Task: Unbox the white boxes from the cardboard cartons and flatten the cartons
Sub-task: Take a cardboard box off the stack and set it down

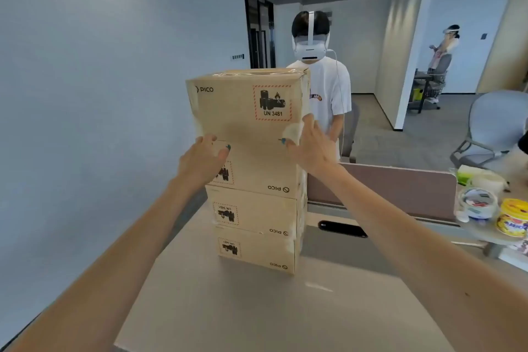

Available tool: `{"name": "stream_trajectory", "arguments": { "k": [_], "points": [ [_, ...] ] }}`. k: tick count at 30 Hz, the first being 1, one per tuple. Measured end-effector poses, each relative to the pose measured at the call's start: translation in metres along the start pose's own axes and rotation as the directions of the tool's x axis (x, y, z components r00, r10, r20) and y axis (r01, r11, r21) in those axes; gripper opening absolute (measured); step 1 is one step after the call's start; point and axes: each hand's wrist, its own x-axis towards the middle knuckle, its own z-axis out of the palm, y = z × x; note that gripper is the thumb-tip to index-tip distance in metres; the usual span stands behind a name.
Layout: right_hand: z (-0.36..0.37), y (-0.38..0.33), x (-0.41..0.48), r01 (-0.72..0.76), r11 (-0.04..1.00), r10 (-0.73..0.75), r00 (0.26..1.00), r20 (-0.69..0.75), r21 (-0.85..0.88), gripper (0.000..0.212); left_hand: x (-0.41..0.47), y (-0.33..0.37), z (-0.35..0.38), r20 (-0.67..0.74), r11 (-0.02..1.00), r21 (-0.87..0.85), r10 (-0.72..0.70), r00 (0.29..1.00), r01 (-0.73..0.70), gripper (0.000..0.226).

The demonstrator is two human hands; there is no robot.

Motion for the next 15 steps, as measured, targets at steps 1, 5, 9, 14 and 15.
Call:
{"name": "stream_trajectory", "arguments": {
  "k": [1,5,9,14,15],
  "points": [
    [0.004,-0.007,0.006,-0.052,0.998,0.055,0.995,-0.077,0.046,0.067,0.011,-0.007,-0.002,-0.009,0.999,-0.031,-0.008,1.000,0.008,0.059],
    [0.025,-0.023,0.036,-0.145,0.957,0.206,0.950,-0.236,0.250,0.092,0.060,-0.031,-0.004,-0.082,0.979,-0.202,-0.034,0.996,0.016,0.081],
    [0.032,-0.040,0.065,-0.163,0.859,0.312,0.919,-0.242,0.486,0.091,0.106,-0.048,-0.007,-0.100,0.825,-0.564,-0.110,0.989,0.035,0.107],
    [0.039,-0.049,0.101,-0.209,0.557,0.528,0.836,-0.149,0.804,0.068,0.154,-0.053,-0.017,0.079,0.532,-0.830,-0.186,0.979,0.168,0.097],
    [0.038,-0.050,0.106,-0.214,0.511,0.549,0.826,-0.125,0.833,0.063,0.162,-0.052,-0.019,0.118,0.474,-0.859,-0.188,0.975,0.195,0.092]
  ]
}}
